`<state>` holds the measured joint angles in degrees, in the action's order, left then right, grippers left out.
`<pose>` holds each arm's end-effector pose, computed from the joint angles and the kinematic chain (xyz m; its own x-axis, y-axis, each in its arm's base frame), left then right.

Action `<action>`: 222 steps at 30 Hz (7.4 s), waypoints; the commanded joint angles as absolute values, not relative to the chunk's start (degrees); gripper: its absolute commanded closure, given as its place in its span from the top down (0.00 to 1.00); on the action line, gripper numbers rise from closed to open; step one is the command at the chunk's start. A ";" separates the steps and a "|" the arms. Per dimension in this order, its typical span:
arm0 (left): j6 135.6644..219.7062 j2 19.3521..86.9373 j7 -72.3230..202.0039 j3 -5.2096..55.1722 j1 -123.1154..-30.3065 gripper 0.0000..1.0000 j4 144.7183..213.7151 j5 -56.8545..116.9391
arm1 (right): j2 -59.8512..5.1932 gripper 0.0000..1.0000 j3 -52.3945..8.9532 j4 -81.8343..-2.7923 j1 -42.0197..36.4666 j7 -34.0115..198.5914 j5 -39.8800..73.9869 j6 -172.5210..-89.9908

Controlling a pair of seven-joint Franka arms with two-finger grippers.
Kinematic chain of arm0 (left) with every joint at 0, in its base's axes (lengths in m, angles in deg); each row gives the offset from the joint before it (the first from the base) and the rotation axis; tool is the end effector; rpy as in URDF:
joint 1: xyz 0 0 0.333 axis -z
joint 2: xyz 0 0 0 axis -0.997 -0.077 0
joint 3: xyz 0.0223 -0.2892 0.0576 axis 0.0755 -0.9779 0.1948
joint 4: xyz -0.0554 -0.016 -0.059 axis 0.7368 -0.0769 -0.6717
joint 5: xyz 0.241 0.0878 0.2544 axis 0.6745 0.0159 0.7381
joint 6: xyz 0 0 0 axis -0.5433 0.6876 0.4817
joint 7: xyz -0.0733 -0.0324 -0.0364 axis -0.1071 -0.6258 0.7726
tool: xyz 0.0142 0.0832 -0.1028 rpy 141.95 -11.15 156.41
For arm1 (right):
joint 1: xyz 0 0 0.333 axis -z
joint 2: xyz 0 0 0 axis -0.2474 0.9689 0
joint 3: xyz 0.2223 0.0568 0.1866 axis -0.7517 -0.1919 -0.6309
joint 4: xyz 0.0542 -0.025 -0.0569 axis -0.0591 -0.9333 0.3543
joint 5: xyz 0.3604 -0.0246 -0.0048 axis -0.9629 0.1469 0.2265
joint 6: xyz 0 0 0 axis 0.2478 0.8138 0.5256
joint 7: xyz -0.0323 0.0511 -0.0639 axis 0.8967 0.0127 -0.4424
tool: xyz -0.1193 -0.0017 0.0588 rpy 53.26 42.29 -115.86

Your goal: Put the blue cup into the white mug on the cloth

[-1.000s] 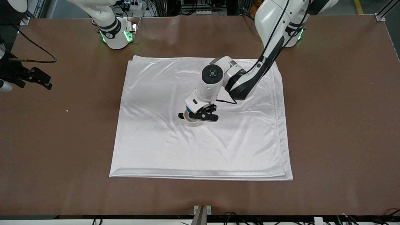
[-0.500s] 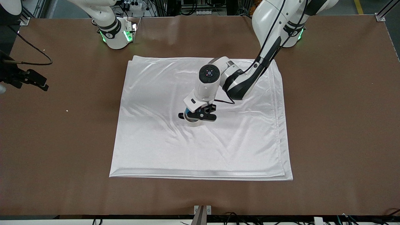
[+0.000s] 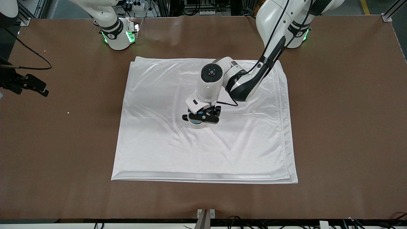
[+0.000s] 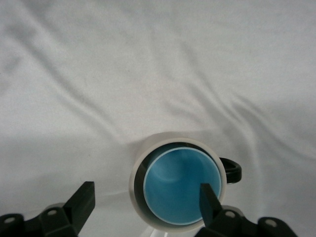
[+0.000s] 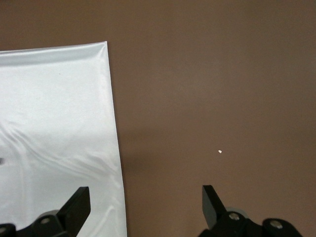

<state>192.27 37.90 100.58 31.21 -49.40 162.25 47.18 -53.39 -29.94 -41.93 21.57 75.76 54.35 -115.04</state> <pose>0.4909 -0.5012 0.2661 0.9869 -0.1230 0.1047 -0.1351 -0.9838 0.1176 0.5216 -0.0410 0.5504 0.9930 -0.1029 0.0572 -0.1035 -0.9946 0.0069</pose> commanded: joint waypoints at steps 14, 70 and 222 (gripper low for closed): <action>185.34 49.93 104.62 37.85 -49.20 1.00 161.86 49.05 | -51.15 1.00 -30.60 -37.60 21.79 75.06 53.72 -113.63; 156.94 69.09 84.93 42.25 -74.33 1.00 162.56 41.59 | -47.80 1.00 -30.69 -32.32 20.91 74.36 56.01 -108.01; 150.87 77.10 60.85 39.18 -88.13 1.00 165.37 39.47 | -47.80 1.00 -30.69 -32.50 21.00 74.97 55.57 -107.92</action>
<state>151.60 76.33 62.08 40.04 -87.15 164.57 40.11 -48.70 -30.52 -34.16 20.96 75.50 55.20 -108.95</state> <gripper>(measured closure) 0.000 0.000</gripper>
